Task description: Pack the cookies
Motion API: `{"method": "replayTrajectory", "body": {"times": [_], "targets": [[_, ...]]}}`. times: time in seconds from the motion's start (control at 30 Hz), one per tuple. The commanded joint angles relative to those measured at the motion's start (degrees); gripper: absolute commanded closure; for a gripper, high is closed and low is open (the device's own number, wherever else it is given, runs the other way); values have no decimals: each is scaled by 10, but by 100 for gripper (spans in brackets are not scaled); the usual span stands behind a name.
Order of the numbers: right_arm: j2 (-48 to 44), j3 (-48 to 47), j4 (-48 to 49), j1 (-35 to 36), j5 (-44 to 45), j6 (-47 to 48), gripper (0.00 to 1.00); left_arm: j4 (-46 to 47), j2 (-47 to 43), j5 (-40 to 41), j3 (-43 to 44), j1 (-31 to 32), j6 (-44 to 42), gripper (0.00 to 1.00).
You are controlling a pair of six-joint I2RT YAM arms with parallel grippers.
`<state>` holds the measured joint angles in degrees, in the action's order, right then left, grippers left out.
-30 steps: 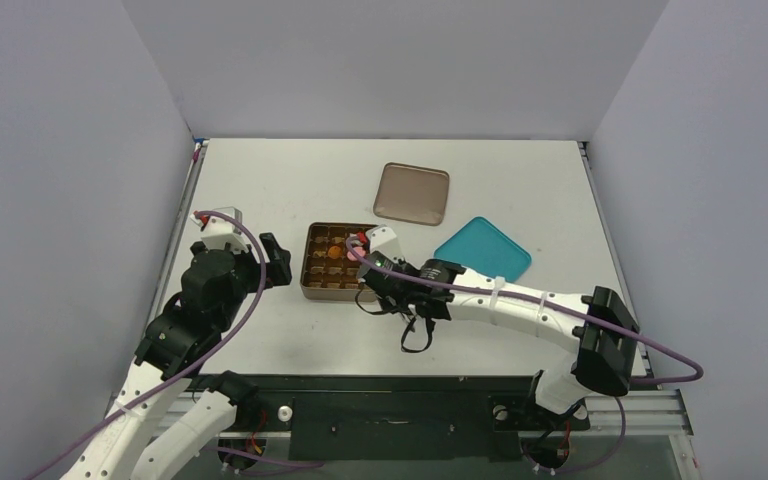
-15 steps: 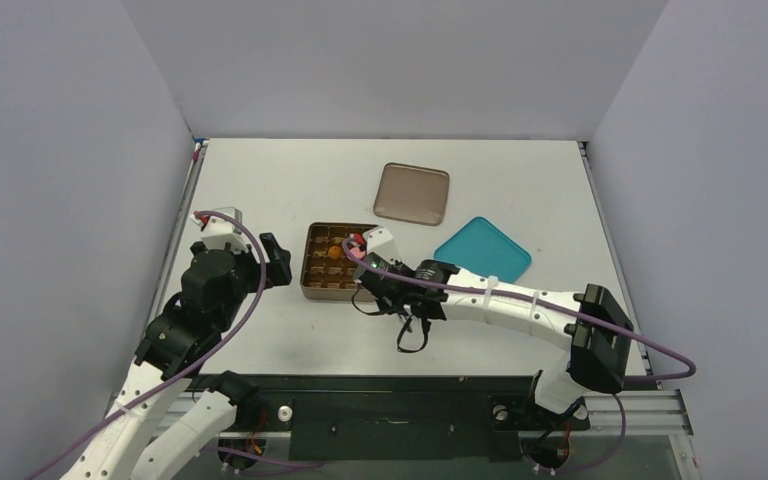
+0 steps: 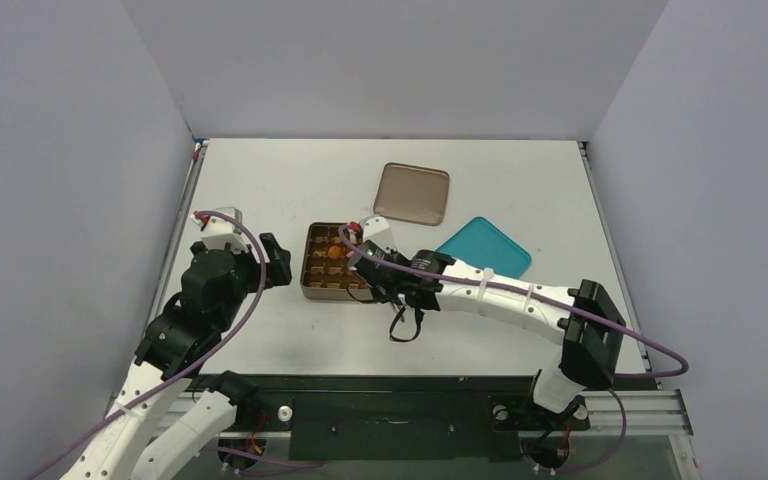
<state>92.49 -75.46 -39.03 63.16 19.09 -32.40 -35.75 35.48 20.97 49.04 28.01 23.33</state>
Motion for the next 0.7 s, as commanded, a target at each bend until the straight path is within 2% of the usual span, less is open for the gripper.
{"method": "replayTrajectory", "body": {"times": [0.0, 0.4, 0.67], "targets": [[-5, -36, 22, -13, 20, 4, 82, 26, -2, 1, 4, -2, -3, 3], [15, -54, 24, -27, 8, 9, 82, 27, -1, 3, 4, -2, -3, 3], [-6, -48, 25, -32, 16, 9, 82, 26, -1, 4, 4, -2, -3, 3]]}}
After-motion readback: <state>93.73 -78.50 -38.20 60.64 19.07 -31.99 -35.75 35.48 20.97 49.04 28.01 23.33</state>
